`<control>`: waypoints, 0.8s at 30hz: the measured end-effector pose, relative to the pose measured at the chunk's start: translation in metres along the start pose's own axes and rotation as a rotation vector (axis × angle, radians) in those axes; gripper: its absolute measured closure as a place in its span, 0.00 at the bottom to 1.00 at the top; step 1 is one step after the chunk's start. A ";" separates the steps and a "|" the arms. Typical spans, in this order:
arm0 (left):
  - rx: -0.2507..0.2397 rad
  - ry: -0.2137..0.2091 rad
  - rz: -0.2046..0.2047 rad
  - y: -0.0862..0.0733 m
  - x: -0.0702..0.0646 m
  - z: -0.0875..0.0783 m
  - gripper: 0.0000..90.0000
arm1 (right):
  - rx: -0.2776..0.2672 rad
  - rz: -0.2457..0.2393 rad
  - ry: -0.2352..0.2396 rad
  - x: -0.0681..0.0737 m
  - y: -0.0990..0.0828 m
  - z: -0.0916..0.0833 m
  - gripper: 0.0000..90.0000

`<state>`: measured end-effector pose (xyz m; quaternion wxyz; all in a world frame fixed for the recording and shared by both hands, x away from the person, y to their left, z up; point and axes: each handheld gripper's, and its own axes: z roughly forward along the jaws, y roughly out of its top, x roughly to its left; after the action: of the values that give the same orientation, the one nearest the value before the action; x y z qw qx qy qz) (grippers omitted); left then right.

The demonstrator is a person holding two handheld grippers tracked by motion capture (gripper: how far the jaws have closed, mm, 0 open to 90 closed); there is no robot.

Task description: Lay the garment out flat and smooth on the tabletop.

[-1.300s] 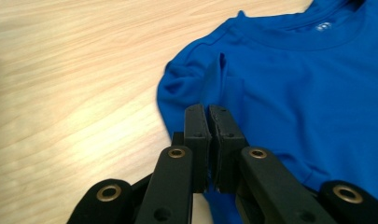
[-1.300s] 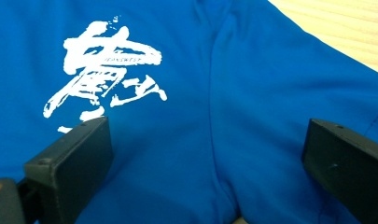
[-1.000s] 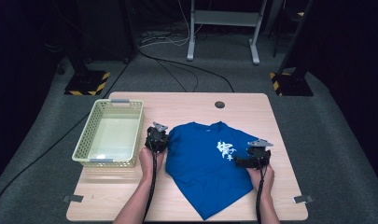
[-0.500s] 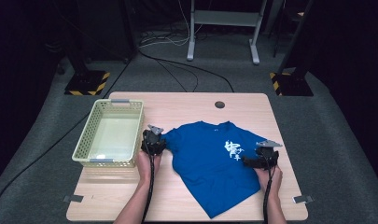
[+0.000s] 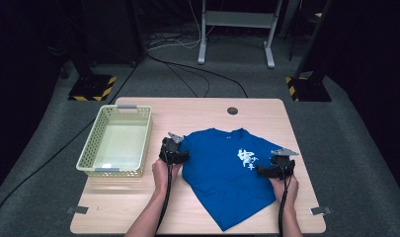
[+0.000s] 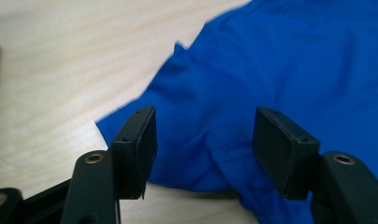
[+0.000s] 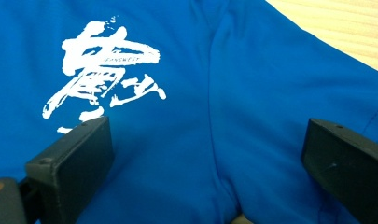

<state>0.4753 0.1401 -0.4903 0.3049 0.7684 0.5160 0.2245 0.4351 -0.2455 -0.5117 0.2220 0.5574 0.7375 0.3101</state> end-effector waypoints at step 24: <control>-0.108 -0.165 0.083 -0.018 -0.021 -0.022 0.23 | 0.000 0.002 -0.003 0.000 0.000 0.000 0.02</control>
<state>0.4419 0.1310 -0.4877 0.3776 0.7875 0.4439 0.2005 0.4348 -0.2451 -0.5117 0.2230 0.5587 0.7365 0.3094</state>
